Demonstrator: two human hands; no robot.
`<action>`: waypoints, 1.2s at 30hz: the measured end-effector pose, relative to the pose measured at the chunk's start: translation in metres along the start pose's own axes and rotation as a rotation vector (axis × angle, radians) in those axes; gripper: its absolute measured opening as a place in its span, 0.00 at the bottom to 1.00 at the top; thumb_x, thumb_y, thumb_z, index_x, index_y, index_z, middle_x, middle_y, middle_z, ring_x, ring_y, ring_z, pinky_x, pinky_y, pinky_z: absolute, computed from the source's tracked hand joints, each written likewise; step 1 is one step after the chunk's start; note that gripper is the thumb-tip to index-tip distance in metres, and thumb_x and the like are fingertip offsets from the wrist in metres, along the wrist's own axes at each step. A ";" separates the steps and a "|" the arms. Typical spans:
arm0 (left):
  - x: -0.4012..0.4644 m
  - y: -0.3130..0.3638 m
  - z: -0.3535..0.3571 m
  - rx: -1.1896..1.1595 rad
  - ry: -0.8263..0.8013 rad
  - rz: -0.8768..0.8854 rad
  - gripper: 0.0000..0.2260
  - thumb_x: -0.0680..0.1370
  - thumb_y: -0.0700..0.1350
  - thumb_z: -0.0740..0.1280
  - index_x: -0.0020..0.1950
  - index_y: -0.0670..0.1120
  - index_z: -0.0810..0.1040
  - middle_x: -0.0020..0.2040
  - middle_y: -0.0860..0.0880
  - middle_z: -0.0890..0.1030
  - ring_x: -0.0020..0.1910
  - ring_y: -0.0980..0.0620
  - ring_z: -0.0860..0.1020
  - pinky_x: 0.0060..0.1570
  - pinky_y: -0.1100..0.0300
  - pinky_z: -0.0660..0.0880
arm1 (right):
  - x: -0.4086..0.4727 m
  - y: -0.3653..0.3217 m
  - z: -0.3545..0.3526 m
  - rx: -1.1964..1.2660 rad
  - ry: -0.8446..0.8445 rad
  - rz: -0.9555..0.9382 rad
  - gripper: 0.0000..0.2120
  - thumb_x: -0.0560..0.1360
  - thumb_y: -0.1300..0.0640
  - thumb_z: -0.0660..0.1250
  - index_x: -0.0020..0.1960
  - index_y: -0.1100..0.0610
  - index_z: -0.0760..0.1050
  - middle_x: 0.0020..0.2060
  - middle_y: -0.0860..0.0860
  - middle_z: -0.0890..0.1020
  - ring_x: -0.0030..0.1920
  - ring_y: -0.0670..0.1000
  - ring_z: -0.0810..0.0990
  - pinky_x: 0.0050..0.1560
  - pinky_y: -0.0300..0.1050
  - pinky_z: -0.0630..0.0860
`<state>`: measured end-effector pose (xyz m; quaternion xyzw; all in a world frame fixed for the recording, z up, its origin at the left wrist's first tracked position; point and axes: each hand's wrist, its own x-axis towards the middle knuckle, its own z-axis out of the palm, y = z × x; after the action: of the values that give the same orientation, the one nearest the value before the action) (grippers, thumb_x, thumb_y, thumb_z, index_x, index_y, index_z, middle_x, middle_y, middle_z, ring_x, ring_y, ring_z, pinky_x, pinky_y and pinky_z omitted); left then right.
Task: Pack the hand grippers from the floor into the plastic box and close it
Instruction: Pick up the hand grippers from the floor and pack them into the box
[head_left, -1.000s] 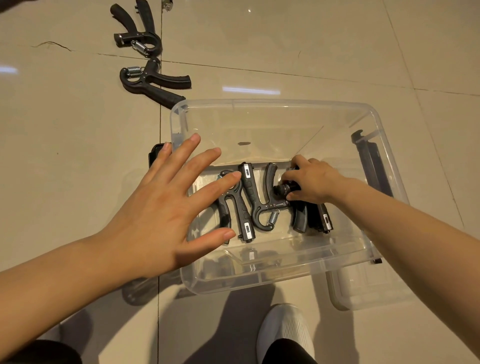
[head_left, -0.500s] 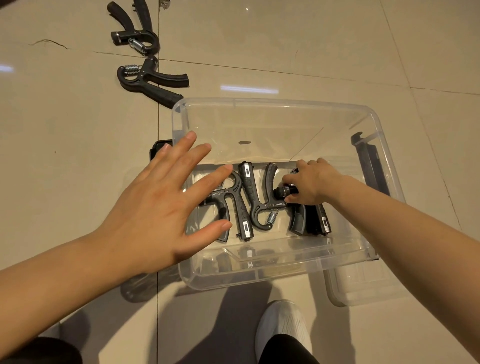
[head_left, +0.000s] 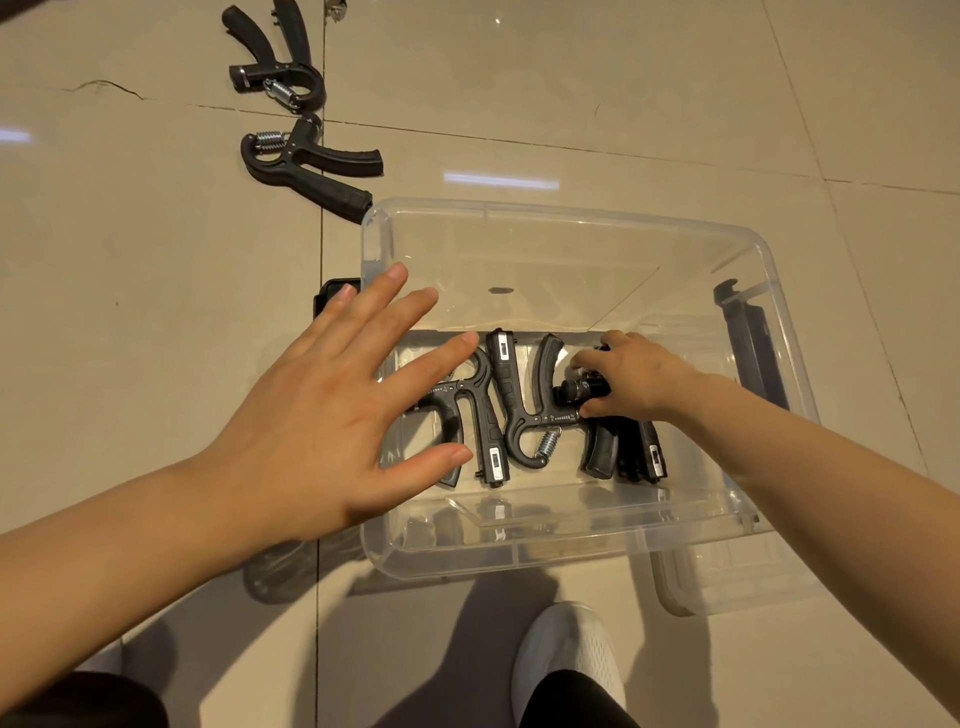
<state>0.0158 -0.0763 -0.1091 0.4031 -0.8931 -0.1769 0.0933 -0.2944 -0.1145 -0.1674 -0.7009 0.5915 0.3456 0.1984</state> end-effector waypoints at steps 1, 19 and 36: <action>0.000 0.000 0.000 -0.006 0.002 0.002 0.31 0.75 0.67 0.51 0.74 0.54 0.63 0.74 0.45 0.61 0.76 0.46 0.50 0.72 0.45 0.52 | -0.002 0.000 0.001 0.030 0.016 0.005 0.32 0.72 0.41 0.67 0.72 0.49 0.62 0.66 0.58 0.67 0.66 0.59 0.66 0.63 0.51 0.67; 0.000 0.000 0.003 -0.027 0.028 0.006 0.31 0.75 0.67 0.52 0.73 0.53 0.65 0.75 0.45 0.59 0.76 0.45 0.51 0.70 0.41 0.57 | 0.017 -0.031 -0.004 -0.087 0.138 -0.229 0.53 0.65 0.38 0.72 0.77 0.47 0.40 0.73 0.51 0.60 0.72 0.53 0.57 0.67 0.51 0.65; 0.001 0.001 0.004 -0.055 0.048 0.017 0.30 0.75 0.65 0.54 0.74 0.53 0.61 0.75 0.44 0.59 0.76 0.45 0.50 0.71 0.45 0.55 | 0.004 -0.072 -0.019 -0.305 0.281 -0.512 0.53 0.64 0.36 0.72 0.77 0.49 0.45 0.75 0.56 0.51 0.75 0.58 0.51 0.73 0.55 0.52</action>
<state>0.0131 -0.0752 -0.1119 0.3967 -0.8889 -0.1907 0.1271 -0.2195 -0.1147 -0.1667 -0.8894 0.3590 0.2690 0.0882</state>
